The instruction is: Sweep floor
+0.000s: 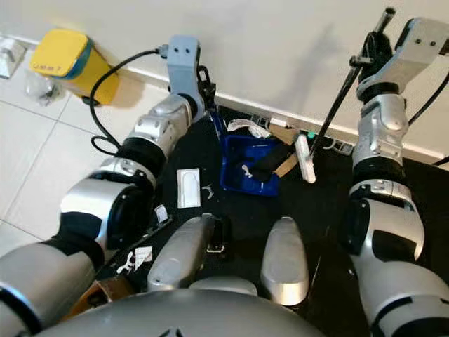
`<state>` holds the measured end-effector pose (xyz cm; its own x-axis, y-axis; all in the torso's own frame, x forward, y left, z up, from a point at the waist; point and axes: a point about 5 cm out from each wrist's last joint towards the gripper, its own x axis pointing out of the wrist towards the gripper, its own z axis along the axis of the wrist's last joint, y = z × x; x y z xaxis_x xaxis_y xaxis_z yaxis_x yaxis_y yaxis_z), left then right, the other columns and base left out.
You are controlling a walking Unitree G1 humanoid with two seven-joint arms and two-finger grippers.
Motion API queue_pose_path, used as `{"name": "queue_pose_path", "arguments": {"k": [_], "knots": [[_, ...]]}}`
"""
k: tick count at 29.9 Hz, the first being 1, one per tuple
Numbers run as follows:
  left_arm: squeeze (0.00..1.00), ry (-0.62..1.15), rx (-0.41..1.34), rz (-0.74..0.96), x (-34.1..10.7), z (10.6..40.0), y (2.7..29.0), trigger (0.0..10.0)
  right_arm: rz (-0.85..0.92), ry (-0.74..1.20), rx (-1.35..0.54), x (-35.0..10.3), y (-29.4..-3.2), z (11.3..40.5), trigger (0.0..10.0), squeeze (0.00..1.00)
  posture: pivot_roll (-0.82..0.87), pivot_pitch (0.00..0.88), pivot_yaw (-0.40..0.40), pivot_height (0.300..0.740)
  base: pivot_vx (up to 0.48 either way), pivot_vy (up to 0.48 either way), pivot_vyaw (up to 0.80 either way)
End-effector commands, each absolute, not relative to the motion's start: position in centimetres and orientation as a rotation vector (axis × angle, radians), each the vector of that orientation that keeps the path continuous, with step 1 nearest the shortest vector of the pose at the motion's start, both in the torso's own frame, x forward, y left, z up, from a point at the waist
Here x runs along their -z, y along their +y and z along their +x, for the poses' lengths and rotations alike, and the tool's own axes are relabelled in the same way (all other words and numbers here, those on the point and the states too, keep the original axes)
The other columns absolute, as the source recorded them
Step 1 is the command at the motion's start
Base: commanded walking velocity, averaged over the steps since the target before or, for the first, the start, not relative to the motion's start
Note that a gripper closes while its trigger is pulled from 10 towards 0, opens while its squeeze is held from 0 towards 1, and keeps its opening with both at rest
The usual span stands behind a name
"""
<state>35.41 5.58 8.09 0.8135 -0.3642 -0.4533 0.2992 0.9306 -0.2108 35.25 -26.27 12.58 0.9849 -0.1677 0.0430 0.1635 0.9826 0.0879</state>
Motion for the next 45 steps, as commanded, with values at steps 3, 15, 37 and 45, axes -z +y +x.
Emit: {"name": "queue_pose_path", "arguments": {"k": [3, 15, 37, 45], "knots": [[0.0, 0.719, 0.461, -0.271, -4.1, 31.7, 2.6, 10.0, 0.078, 0.091, 0.167, -9.7, -25.1, 34.8, 10.0, 0.0, 0.08, 0.219, 0.119, 0.74, 0.0, 0.0, 0.0], [0.0, 0.702, 0.451, -0.282, -4.6, 31.8, 2.9, 10.0, 0.86, -0.035, 0.154, -9.7, -22.4, 36.0, 10.0, 0.0, 0.12, 0.218, 0.11, 0.74, 0.0, 0.0, 0.0], [0.0, 0.696, 0.476, -0.3, -5.2, 31.6, 1.6, 10.0, 0.964, -0.178, -0.308, -14.2, -17.1, 38.2, 10.0, 0.0, 0.06, 0.187, 0.094, 0.74, 0.0, 0.0, 0.0], [0.0, 0.693, 0.485, -0.305, -5.3, 31.6, 1.1, 10.0, 0.906, -0.242, -0.395, -15.4, -17.6, 38.0, 10.0, 0.0, 0.02, 0.172, 0.093, 0.74, 0.0, 0.0, 0.0]]}}
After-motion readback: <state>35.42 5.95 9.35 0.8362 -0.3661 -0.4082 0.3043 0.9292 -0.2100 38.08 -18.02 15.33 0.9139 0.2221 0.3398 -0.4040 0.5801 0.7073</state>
